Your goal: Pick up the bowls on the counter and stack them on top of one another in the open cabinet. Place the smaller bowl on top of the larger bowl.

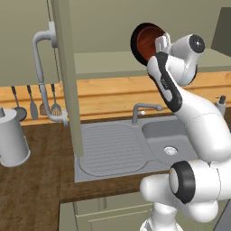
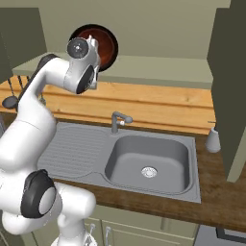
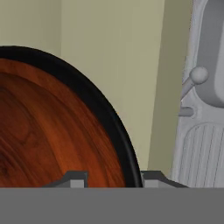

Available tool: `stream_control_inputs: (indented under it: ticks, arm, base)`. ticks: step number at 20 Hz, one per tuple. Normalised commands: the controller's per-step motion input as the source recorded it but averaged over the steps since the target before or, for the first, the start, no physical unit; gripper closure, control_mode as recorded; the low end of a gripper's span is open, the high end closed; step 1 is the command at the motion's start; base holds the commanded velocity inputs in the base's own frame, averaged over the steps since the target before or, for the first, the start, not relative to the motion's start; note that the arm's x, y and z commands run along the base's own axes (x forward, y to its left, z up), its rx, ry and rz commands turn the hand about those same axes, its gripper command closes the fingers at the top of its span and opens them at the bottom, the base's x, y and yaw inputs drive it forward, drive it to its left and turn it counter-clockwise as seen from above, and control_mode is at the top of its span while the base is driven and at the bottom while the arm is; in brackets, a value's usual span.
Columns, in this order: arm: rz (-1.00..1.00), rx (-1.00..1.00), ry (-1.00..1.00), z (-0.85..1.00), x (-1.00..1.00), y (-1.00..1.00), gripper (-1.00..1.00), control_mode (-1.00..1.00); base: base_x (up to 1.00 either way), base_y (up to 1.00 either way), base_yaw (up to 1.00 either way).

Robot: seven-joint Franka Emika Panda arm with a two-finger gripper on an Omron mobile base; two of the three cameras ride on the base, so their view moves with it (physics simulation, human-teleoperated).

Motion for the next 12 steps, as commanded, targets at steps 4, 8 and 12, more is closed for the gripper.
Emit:
stream_control_inputs:
  ticks: [4, 8, 12]
  arm:
    - [0.0, 0.0, 0.0, -0.18, 0.56, 0.0, 1.0, -1.0]
    - [0.0, 0.0, 0.0, -0.12, 0.62, 0.0, 1.0, -1.0]
    - [0.0, 0.0, 0.0, -0.17, 0.64, 0.01, 1.0, -1.0]
  base:
    - [0.0, 0.0, 0.0]
    - [0.0, 0.0, 0.0]
    - [0.0, 0.0, 0.0]
